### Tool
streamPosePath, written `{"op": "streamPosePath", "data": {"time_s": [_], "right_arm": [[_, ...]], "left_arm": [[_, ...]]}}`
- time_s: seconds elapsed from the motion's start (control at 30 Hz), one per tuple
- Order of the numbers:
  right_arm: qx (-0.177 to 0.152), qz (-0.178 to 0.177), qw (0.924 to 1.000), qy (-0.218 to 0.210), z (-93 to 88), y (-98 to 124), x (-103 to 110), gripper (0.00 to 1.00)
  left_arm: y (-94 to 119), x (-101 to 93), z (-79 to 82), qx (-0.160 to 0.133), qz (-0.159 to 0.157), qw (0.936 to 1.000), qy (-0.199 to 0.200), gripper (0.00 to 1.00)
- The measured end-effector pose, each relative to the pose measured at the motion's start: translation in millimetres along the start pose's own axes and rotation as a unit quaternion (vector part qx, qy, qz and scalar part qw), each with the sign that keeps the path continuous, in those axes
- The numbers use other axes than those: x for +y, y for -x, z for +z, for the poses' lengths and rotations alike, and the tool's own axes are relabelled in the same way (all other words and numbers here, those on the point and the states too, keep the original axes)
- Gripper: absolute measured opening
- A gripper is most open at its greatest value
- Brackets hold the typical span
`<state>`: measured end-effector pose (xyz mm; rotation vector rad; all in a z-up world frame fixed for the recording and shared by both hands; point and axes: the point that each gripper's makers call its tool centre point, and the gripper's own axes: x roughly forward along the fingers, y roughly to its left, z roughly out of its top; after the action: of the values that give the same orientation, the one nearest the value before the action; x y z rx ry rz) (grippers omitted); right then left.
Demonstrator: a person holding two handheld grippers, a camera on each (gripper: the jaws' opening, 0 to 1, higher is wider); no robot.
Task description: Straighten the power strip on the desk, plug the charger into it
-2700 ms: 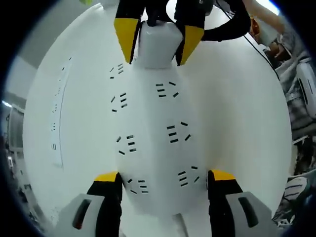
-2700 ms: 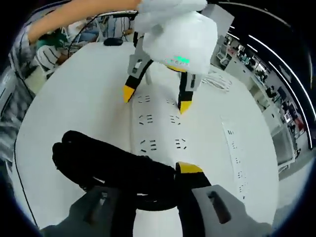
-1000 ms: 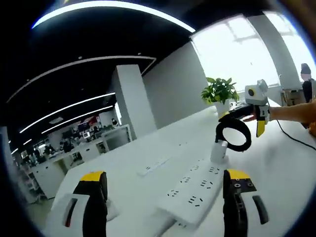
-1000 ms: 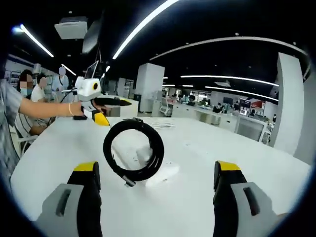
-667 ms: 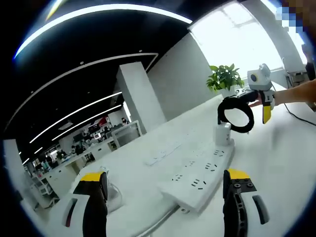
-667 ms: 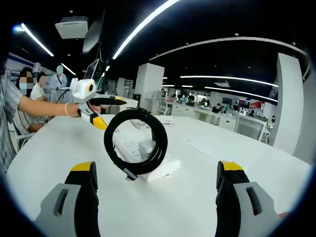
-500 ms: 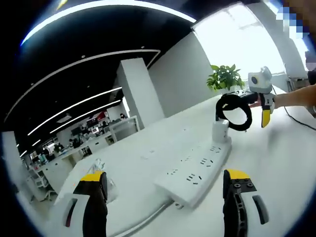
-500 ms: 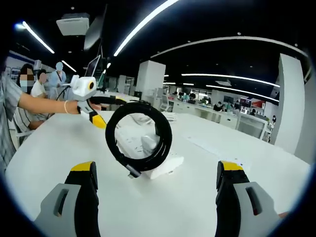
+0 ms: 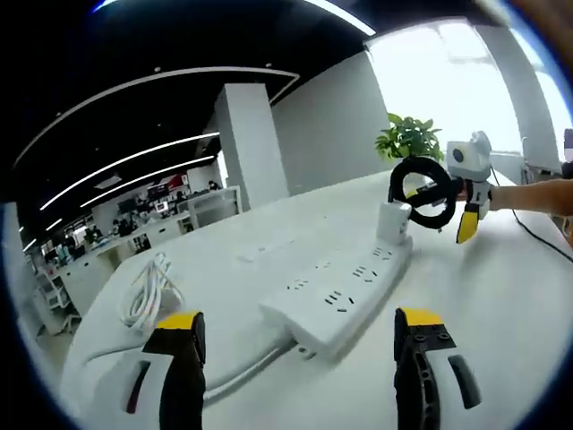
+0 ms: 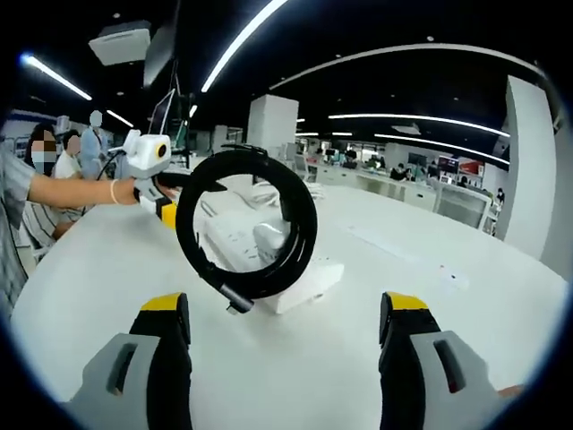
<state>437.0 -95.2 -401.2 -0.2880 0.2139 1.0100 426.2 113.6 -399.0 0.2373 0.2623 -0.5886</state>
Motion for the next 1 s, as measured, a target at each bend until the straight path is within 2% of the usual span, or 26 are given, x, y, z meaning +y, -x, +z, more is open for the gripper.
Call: {"op": "streamPosePath", "data": {"time_s": [0.37,0.47,0.7,0.8,1.0], "right_arm": [[0.016,0.010,0.9998,-0.005,-7.0,-11,7,0.74],[0.022,0.010,0.9997,0.001,-8.5,-13,7,0.71],[0.024,0.014,0.9995,-0.016,-8.0,-16,7,0.61],[0.026,0.016,0.9993,-0.021,-8.9,-17,8,0.59],[0.037,0.018,0.9987,-0.028,-13.0,-16,7,0.46]], "left_arm": [[-9,1.3,-18.0,0.028,-0.005,0.9995,-0.016,0.73],[-10,1.5,-19.8,0.032,-0.005,0.9992,-0.022,0.70],[-16,-1.6,-22.8,0.041,-0.011,0.9987,-0.028,0.60],[-18,-3.5,-24.2,0.044,-0.016,0.9987,-0.018,0.56],[-22,-9.2,-26.0,0.048,-0.026,0.9985,-0.002,0.53]]}}
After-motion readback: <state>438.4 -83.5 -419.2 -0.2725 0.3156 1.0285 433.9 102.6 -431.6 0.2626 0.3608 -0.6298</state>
